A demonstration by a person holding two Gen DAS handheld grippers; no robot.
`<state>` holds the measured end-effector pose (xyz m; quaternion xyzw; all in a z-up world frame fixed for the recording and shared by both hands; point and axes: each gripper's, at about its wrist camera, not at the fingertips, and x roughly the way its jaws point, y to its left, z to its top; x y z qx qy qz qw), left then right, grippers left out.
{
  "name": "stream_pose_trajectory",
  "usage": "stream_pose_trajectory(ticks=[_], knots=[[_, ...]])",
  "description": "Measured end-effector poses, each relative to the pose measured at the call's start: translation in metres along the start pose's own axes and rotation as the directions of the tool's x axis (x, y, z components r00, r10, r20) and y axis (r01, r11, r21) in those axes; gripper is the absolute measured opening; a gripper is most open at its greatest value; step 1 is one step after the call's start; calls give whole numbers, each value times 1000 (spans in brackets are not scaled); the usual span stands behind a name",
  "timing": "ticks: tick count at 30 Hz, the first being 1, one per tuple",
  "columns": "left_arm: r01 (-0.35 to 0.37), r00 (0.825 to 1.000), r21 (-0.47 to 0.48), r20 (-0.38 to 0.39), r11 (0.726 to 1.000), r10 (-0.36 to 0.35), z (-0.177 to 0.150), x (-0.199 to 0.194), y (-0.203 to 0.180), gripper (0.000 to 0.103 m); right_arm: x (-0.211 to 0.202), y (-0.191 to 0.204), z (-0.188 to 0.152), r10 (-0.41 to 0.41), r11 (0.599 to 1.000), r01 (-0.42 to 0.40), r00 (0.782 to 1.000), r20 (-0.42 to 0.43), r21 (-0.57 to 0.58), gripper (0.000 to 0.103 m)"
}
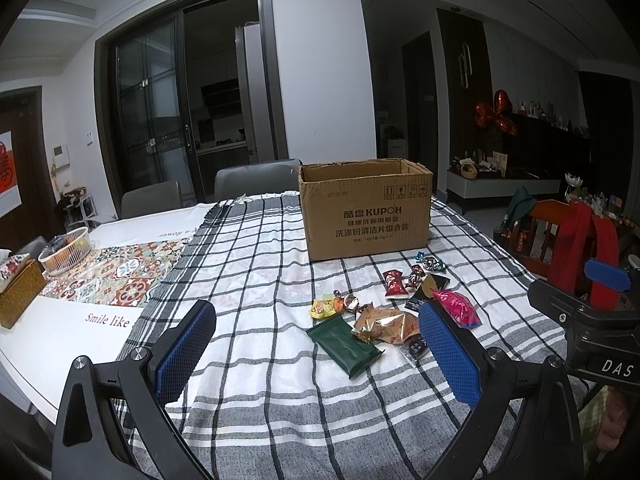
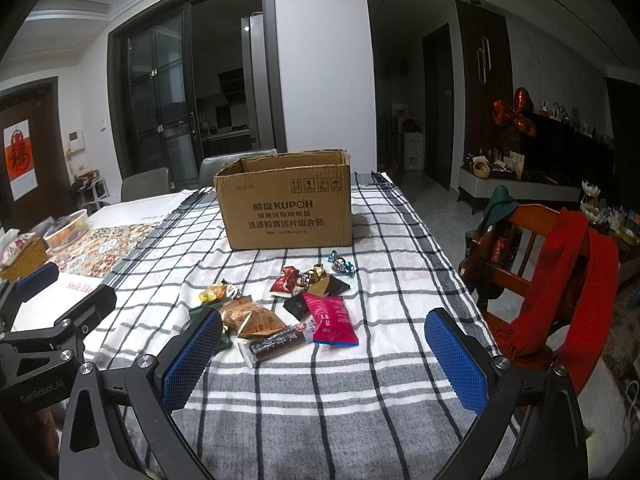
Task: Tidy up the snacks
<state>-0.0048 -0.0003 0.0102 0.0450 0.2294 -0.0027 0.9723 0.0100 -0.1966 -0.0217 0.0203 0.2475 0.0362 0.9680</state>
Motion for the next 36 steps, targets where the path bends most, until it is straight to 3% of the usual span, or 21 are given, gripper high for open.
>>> stream_pose_trajectory(ticks=[20, 26, 36], knots=[[22, 1000, 27, 2, 999, -22, 4, 6, -3, 103, 4, -3, 1, 8, 1000, -8, 1000, -15, 17, 102], [39, 999, 69, -11, 997, -38, 9, 20, -11, 96, 20, -9, 3, 7, 1000, -6, 999, -40, 23, 102], [163, 978, 47, -142, 985, -155, 13, 71, -19, 87, 55, -14, 9, 12, 1000, -10, 994, -108, 26, 102]])
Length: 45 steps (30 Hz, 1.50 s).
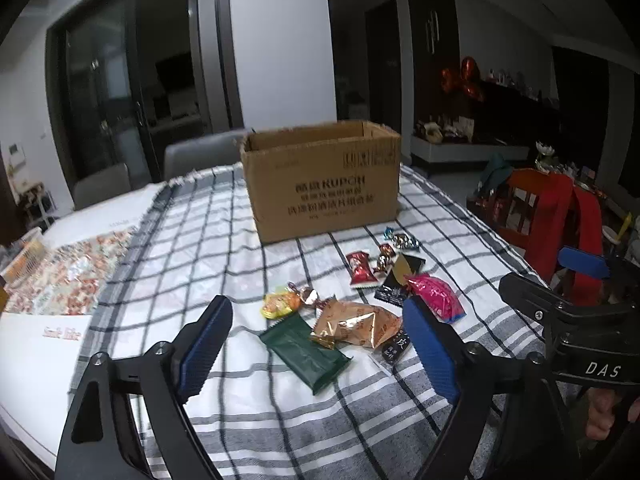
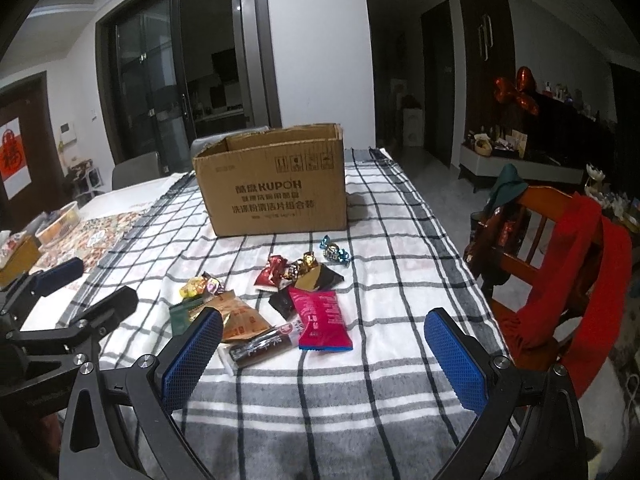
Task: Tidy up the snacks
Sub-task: 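Grasp the gold biscuit packet with the left tool while the right tool grasps the pink bag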
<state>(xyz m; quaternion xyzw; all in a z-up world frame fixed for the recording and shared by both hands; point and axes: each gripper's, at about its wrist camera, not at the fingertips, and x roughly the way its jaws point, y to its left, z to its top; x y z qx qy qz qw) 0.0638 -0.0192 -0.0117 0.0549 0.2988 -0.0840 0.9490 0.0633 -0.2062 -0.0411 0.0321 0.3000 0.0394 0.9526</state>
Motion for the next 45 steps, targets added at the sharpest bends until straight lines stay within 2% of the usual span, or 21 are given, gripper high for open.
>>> stream_pose_trajectory(ticks=[7, 23, 30, 33, 39, 45], knots=[[82, 992, -1, -97, 997, -82, 4, 39, -1, 83, 37, -4, 4, 29, 1000, -28, 997, -78, 9, 99], [169, 957, -32, -233, 985, -172, -4, 104, -3, 77, 103, -10, -4, 80, 997, -77, 970, -231, 24, 85], [183, 943, -61, -269, 981, -193, -8, 121, -4, 75, 119, -13, -8, 94, 996, -89, 962, -255, 29, 81], [194, 936, -75, -285, 978, -207, -10, 126, -4, 73, 126, -13, -8, 100, 995, -96, 959, -266, 28, 76], [196, 930, -86, -300, 977, -213, -12, 133, -6, 69, 133, -11, -11, 100, 995, -101, 956, -275, 10, 69], [193, 933, -83, -294, 978, -209, -13, 134, -8, 63, 135, -8, -12, 115, 993, -119, 954, -278, 1, 61]])
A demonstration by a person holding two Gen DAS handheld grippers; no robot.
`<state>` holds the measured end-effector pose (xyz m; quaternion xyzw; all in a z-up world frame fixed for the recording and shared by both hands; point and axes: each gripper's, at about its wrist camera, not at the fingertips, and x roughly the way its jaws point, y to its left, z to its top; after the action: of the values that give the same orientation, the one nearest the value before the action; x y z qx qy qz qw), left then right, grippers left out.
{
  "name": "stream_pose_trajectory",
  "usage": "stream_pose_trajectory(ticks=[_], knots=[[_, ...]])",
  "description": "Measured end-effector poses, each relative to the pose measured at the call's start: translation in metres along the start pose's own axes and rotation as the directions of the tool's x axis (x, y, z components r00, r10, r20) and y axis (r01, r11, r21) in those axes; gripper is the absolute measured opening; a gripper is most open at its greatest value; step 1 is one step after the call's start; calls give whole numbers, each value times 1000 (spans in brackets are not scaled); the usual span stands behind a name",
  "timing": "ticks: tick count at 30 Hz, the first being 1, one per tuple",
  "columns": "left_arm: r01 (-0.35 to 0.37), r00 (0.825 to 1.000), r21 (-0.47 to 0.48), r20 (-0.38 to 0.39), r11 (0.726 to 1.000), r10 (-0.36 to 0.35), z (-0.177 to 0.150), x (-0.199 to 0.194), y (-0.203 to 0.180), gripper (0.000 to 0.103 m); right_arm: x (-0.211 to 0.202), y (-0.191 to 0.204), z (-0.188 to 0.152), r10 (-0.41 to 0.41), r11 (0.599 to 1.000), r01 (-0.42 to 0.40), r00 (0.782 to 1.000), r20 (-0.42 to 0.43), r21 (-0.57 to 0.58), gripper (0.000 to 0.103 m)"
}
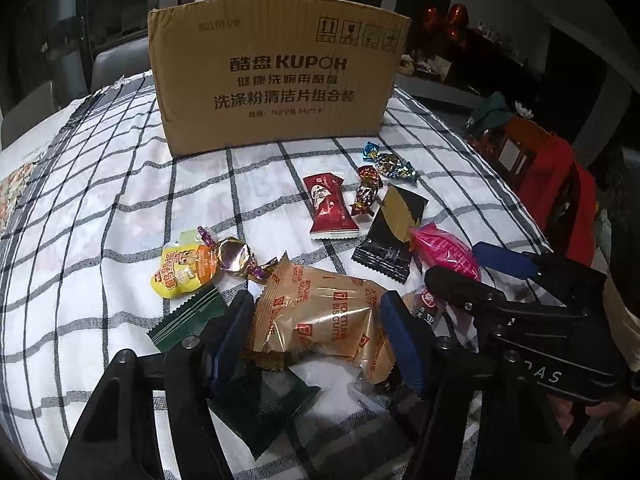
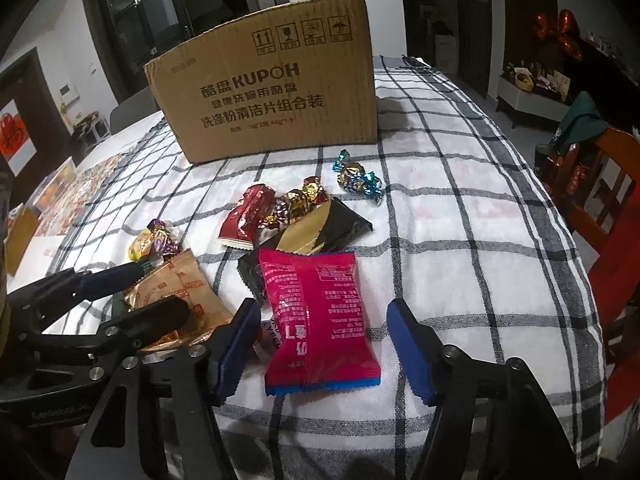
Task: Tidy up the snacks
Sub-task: 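Grasp the gold biscuit packet with the left tool while the right tool grasps the pink bag, then carry both packets over the cardboard box and open both tools to drop them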
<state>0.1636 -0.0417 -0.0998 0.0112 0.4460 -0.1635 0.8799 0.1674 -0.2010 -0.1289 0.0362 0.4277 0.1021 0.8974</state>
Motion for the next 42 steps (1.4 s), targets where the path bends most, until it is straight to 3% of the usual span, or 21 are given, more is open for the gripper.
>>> stream_pose_trajectory(ticks=[3, 5, 9, 16, 28, 34, 42], knots=[[2, 1000, 6, 10, 1000, -2, -1, -1, -1, 56, 1, 3, -1, 12, 1000, -12, 1000, -3, -9, 52], [23, 1000, 8, 17, 1000, -23, -1, -2, -1, 46, 0, 6, -2, 21, 1000, -21, 1000, 3, -17, 46], [47, 998, 20, 36, 999, -47, -3, -4, -3, 35, -4, 11, -2, 6, 999, -5, 1000, 22, -42, 43], [48, 997, 30, 65, 998, -50, -3, -13, -6, 31, -18, 15, 0, -1, 999, 4, 999, 55, -51, 43], [16, 982, 30, 190, 999, -22, 12, -66, -6, 31, -57, 28, 14, 11, 997, 1, 989, 147, -79, 43], [9, 964, 46, 265, 999, -21, 30, -92, -6, 31, -76, 29, 35, 32, 997, -16, 978, 206, -77, 43], [-65, 922, 64, 387, 996, 35, 66, -114, 0, 31, -95, 35, 80, 43, 994, -10, 947, 319, -105, 43]])
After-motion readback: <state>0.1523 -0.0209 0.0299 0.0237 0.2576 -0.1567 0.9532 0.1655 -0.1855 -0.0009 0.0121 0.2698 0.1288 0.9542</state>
